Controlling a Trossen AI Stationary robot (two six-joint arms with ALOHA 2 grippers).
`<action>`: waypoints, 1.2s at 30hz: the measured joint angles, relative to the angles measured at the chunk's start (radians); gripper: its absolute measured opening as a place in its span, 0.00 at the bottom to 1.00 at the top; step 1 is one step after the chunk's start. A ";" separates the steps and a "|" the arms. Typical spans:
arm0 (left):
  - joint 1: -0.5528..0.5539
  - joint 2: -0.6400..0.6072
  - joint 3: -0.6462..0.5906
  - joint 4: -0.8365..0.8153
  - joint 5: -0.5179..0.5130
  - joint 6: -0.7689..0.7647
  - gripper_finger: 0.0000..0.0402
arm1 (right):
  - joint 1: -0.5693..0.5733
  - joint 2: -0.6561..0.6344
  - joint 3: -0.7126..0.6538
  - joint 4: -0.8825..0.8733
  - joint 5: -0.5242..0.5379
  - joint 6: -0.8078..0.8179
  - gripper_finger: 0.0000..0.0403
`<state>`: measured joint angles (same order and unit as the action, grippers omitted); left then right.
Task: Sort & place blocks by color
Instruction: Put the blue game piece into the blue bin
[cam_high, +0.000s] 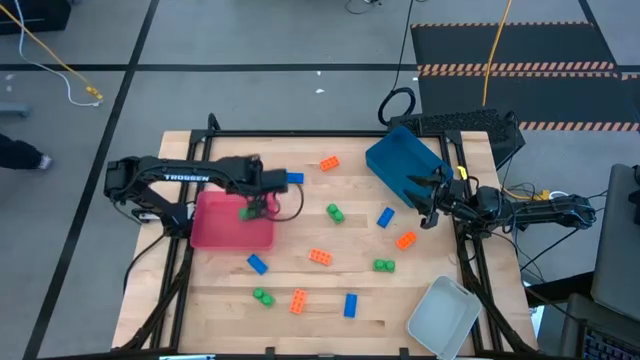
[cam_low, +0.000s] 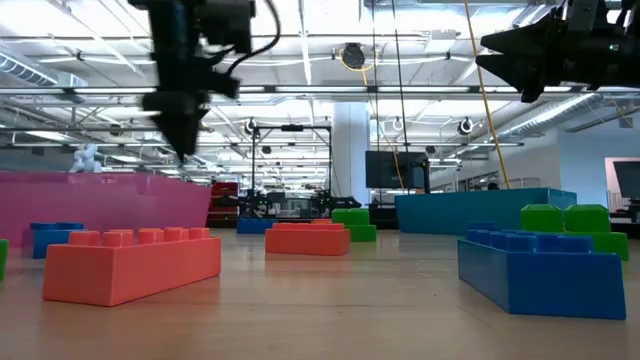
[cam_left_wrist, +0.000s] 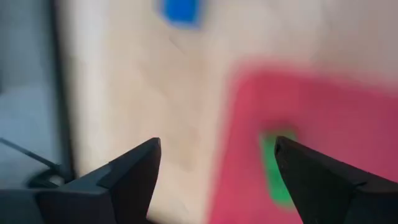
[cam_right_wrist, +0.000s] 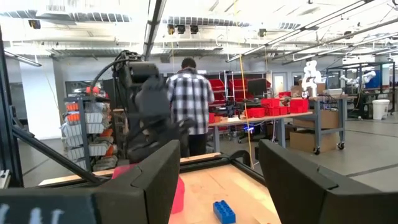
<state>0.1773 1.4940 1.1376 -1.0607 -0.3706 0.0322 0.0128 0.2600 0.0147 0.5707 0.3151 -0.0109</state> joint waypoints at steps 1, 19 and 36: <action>0.015 0.000 0.020 0.041 -0.010 -0.004 0.76 | 0.000 0.000 0.000 0.001 -0.001 0.000 0.53; 0.265 0.291 0.161 0.276 0.154 0.095 0.46 | 0.000 0.001 0.000 -0.001 -0.001 -0.058 0.53; 0.259 0.492 0.316 0.178 0.215 0.212 0.44 | 0.000 0.000 0.000 -0.037 0.001 -0.133 0.53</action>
<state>0.4362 1.9856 1.4535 -0.8831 -0.1553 0.2446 0.0128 0.2604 0.0151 0.5335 0.3161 -0.1440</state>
